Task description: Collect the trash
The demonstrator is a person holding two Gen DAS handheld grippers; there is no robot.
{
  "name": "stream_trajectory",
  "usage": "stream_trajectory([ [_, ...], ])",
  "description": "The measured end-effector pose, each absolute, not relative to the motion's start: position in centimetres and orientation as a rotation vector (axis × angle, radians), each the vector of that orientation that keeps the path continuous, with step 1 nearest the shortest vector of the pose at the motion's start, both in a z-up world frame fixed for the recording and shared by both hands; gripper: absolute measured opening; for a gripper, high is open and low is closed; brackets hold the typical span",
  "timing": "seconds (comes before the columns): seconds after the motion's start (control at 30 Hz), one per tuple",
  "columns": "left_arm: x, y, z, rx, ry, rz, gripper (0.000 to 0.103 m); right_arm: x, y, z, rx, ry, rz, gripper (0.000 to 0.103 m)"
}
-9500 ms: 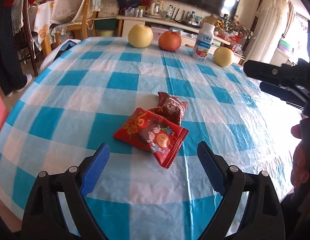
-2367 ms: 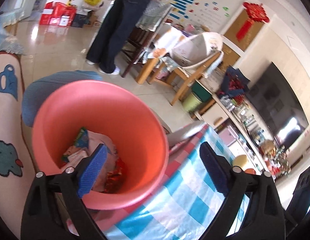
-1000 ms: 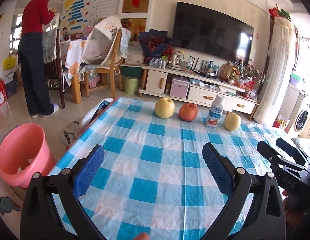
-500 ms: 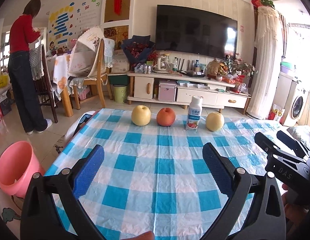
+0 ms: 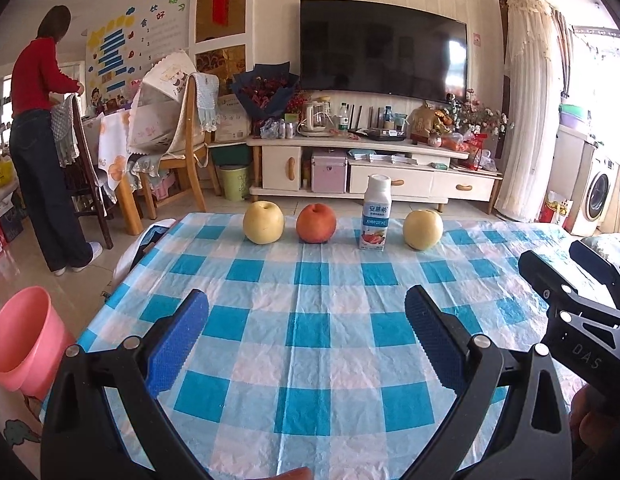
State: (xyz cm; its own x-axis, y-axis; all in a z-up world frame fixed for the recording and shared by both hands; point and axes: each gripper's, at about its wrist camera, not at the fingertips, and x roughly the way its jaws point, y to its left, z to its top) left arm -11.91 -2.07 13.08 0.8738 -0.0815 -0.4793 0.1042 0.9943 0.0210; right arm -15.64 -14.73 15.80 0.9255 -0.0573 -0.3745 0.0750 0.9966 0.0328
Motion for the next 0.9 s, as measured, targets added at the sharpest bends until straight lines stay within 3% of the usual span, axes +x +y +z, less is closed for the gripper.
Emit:
stream_trajectory([
  [0.53, -8.5, -3.1, 8.3, 0.004, 0.606, -0.131, 0.099, -13.8, -15.3, 13.9, 0.029, 0.451, -0.082, 0.091],
  [0.9, -4.2, -3.2, 0.3, 0.000, 0.855, -0.092, 0.099, -9.3, -15.4, 8.0, 0.021, 0.722, -0.120, 0.091],
])
